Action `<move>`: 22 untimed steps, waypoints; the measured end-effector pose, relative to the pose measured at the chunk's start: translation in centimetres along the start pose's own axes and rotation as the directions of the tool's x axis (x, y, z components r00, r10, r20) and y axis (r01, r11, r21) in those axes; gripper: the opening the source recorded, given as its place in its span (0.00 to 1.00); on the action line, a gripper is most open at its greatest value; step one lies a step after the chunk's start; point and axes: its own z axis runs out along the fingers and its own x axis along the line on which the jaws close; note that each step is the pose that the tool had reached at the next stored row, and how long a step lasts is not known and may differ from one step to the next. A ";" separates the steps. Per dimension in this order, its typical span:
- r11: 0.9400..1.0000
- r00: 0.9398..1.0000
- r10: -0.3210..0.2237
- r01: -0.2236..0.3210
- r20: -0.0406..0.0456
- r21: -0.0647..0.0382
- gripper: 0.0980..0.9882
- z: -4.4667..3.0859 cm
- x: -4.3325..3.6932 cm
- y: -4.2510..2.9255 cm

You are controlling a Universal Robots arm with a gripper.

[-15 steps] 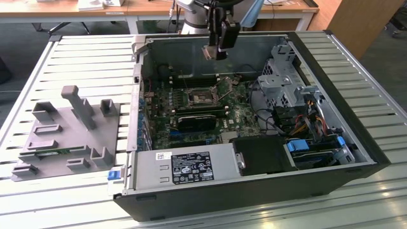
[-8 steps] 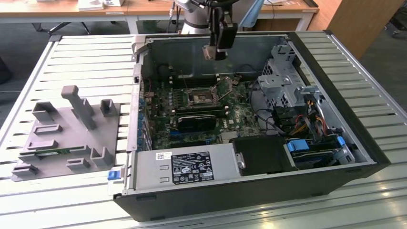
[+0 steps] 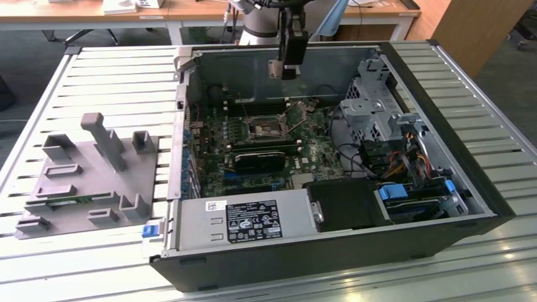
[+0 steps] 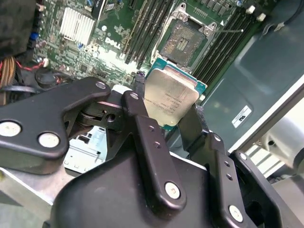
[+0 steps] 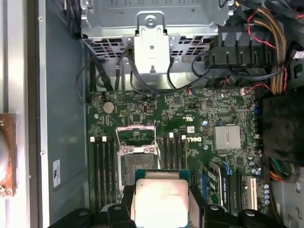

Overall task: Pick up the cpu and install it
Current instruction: 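Place the cpu into insertion slot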

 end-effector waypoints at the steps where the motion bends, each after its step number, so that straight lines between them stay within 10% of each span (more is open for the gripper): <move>1: 1.000 1.000 0.013 -0.013 0.000 0.000 0.49 0.01 0.00 0.00; 22: 0.996 0.996 0.084 -0.084 0.002 0.000 0.49 0.08 0.00 0.00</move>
